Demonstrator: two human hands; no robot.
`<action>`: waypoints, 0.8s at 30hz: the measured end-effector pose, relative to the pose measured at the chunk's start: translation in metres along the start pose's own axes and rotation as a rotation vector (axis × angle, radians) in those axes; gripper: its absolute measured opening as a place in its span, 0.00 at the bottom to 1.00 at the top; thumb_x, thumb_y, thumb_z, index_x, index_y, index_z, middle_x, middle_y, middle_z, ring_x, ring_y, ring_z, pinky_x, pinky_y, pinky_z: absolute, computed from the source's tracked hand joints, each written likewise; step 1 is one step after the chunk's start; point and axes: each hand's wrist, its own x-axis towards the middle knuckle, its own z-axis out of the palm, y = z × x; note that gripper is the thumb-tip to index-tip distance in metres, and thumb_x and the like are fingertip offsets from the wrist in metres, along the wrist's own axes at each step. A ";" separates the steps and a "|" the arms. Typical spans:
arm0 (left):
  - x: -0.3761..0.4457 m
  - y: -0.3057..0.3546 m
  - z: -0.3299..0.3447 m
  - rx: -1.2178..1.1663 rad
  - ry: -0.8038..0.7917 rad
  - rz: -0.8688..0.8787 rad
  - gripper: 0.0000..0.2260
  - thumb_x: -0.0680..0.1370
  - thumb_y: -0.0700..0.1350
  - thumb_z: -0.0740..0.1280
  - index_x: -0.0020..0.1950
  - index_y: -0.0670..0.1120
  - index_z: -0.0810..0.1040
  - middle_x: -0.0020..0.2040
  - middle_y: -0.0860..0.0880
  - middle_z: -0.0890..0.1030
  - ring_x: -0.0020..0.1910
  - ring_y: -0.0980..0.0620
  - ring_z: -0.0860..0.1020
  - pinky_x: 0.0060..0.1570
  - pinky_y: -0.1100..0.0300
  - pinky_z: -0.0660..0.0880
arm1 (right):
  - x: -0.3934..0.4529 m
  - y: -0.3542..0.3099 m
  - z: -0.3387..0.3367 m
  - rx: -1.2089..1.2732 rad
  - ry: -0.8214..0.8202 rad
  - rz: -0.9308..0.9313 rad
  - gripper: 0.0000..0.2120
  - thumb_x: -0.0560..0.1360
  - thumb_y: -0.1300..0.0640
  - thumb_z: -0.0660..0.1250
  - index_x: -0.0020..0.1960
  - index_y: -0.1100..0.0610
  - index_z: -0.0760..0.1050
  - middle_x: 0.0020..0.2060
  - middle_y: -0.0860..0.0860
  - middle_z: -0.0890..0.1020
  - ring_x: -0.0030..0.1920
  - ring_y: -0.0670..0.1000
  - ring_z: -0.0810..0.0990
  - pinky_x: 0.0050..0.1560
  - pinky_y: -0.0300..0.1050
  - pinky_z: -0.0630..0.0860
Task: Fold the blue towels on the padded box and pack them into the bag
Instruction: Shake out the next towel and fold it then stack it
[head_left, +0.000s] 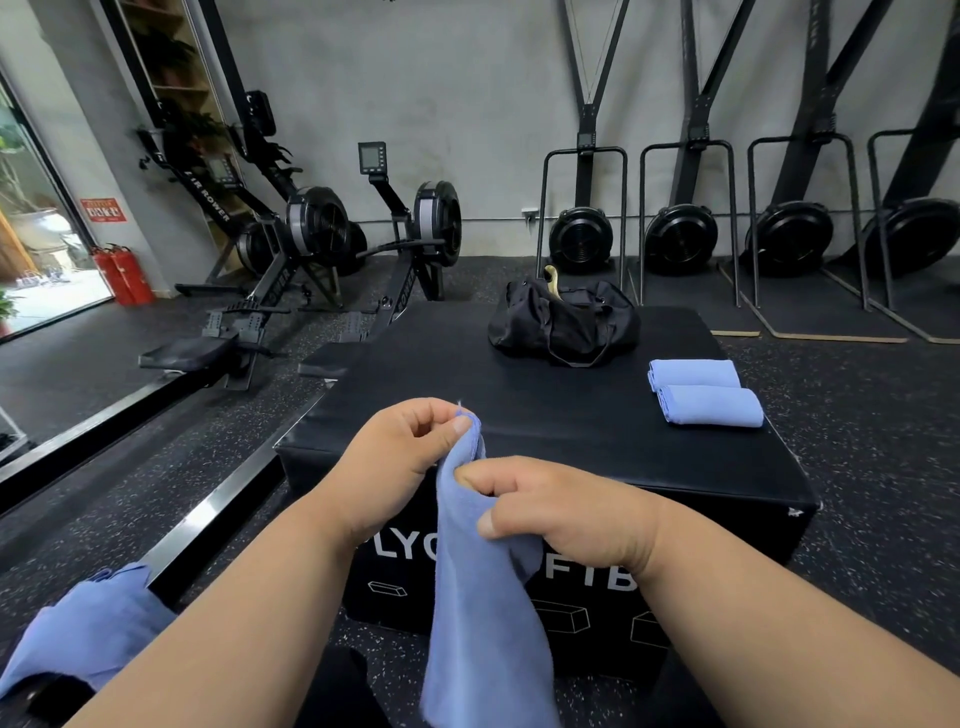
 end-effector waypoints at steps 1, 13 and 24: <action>0.000 0.000 -0.001 -0.002 0.008 -0.003 0.09 0.85 0.47 0.68 0.50 0.45 0.86 0.45 0.48 0.86 0.43 0.53 0.82 0.49 0.55 0.76 | -0.001 0.000 0.000 -0.004 0.007 -0.013 0.14 0.71 0.54 0.63 0.43 0.62 0.60 0.39 0.65 0.62 0.40 0.69 0.60 0.38 0.69 0.63; 0.002 -0.009 -0.017 -0.066 0.123 -0.003 0.07 0.84 0.44 0.69 0.54 0.42 0.85 0.49 0.44 0.88 0.46 0.51 0.83 0.54 0.51 0.78 | -0.007 0.010 -0.015 -0.134 0.218 -0.062 0.09 0.78 0.62 0.67 0.49 0.47 0.77 0.37 0.42 0.73 0.39 0.44 0.69 0.43 0.45 0.69; -0.003 -0.011 -0.029 0.094 0.190 0.030 0.06 0.83 0.48 0.71 0.51 0.49 0.86 0.52 0.46 0.88 0.51 0.51 0.83 0.64 0.41 0.76 | -0.004 0.026 -0.024 -0.892 0.600 -0.059 0.14 0.74 0.57 0.67 0.57 0.44 0.77 0.49 0.41 0.79 0.48 0.47 0.78 0.50 0.46 0.75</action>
